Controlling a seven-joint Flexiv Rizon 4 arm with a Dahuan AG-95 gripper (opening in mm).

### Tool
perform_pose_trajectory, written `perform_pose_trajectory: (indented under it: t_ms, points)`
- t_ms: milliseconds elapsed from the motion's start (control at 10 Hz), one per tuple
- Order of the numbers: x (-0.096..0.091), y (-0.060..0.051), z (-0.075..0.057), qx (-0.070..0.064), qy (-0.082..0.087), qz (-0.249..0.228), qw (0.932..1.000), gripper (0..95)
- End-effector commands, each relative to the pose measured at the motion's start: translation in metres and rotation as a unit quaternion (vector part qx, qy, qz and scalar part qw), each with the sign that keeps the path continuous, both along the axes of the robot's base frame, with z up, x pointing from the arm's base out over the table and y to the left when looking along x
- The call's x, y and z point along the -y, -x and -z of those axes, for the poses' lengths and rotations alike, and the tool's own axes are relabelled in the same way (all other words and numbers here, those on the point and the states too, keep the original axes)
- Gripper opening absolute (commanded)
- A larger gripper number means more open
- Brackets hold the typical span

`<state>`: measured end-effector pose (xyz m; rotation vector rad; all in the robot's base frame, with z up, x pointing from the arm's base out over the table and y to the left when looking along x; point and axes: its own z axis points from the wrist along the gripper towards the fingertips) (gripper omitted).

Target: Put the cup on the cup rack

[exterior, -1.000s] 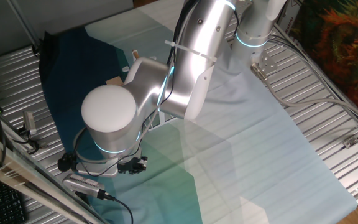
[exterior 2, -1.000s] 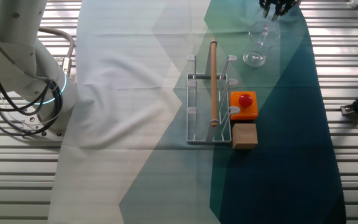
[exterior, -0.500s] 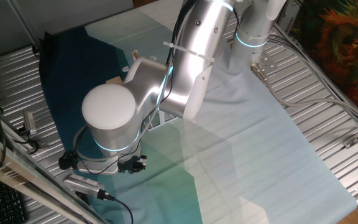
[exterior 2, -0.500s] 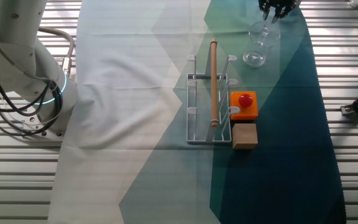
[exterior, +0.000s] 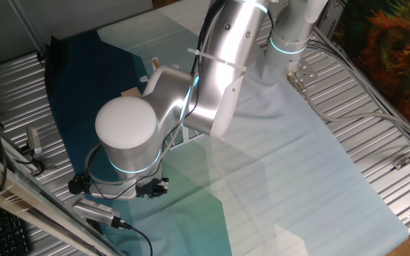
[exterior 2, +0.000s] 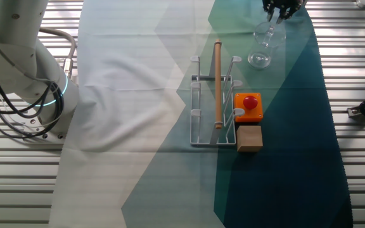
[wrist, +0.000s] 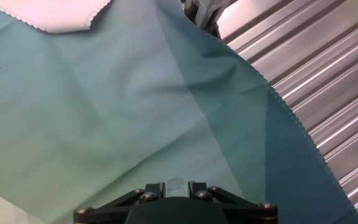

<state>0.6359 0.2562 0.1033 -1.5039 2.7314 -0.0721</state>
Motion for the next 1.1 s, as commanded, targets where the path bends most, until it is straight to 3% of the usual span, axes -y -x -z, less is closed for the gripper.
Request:
perform_pose_trajectory:
  t_ms: [100,1100]
  points:
    - [0.0002,0.0004,0.0,0.0,-0.001,0.001,1.0,19.0]
    - [0.0009,0.0024,-0.0007,0.006,-0.008,0.008,0.9999,19.0]
